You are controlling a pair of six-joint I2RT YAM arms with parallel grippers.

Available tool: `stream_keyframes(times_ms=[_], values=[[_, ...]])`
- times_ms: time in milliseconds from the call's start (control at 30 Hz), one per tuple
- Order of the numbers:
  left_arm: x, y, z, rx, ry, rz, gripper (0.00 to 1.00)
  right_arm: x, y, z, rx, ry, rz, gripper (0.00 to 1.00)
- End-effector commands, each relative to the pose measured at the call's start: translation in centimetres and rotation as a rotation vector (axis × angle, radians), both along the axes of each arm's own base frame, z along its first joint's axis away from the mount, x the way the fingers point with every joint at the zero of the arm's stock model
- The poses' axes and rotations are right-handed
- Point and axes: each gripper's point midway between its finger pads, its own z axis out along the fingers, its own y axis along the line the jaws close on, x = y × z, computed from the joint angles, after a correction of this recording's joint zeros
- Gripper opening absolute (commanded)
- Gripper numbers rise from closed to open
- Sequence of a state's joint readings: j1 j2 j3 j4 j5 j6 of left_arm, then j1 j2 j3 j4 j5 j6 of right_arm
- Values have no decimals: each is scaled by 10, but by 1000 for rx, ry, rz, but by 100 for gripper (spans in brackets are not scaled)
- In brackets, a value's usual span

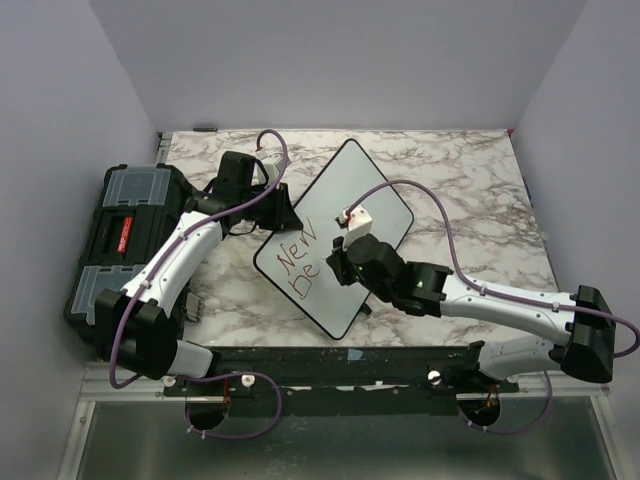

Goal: Write a sentence on the whiteboard

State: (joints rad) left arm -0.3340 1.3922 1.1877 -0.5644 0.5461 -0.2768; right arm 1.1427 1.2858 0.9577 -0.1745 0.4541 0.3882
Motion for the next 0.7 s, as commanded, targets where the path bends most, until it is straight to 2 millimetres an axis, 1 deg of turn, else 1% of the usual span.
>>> stream_keyframes(times_ms=[0,100,367,667], values=[[3,20,-32,193,-36,-8,0,8,-5,27,34,-64,-43,1],[3,20,-32,195,-35,-8,0,10,-7,32,45,-79,-51,1],[2,20,-33,195,-35,-10,0,18,-7,26,25,-80,-64,1],[3,19,-33,198,-34,-9,0,22,-1,27,33,-83,-45,1]])
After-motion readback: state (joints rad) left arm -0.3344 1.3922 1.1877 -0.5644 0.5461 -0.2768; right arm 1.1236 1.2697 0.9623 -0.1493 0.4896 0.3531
